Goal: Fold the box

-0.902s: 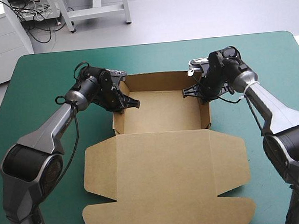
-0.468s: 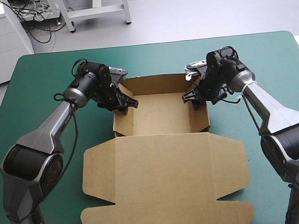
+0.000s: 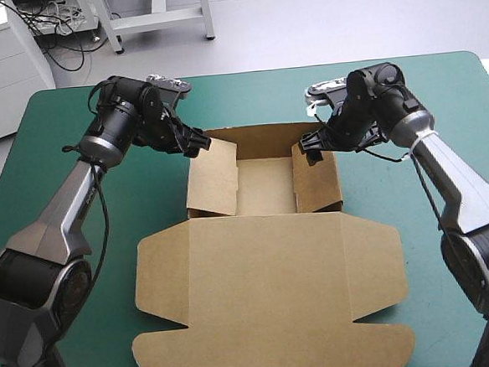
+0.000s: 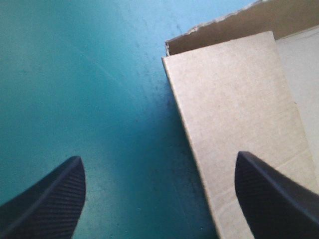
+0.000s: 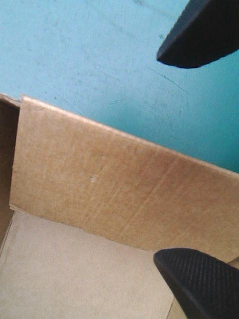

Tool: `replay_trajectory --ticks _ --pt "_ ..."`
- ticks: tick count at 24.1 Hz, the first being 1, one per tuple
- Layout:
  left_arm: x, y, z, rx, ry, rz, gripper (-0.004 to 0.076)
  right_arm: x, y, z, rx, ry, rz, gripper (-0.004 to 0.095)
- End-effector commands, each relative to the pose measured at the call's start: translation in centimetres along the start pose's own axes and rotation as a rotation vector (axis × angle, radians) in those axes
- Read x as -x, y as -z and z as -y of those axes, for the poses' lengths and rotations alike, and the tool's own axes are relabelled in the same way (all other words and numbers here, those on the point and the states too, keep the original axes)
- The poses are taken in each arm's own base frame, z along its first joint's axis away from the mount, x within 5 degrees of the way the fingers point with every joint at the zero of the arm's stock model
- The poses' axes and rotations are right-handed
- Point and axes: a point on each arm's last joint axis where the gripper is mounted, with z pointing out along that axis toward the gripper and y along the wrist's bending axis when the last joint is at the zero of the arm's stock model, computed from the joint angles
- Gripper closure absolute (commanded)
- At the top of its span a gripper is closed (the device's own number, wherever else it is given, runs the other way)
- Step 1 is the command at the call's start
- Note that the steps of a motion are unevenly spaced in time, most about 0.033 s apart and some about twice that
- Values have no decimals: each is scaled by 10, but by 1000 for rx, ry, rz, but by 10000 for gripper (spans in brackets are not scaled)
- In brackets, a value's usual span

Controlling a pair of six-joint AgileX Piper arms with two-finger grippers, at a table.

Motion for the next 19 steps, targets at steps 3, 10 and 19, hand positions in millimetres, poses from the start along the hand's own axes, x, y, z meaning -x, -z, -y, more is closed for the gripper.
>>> replay_trajectory --ticks 3,10,19 --pt "-6 54 3 -59 57 73 192 -8 68 -5 25 16 155 8" --pt "-20 105 3 -73 -52 184 708 -23 113 -8 34 21 258 7" --pt "-131 157 -3 -53 -173 179 756 -22 109 -8 32 32 250 11"
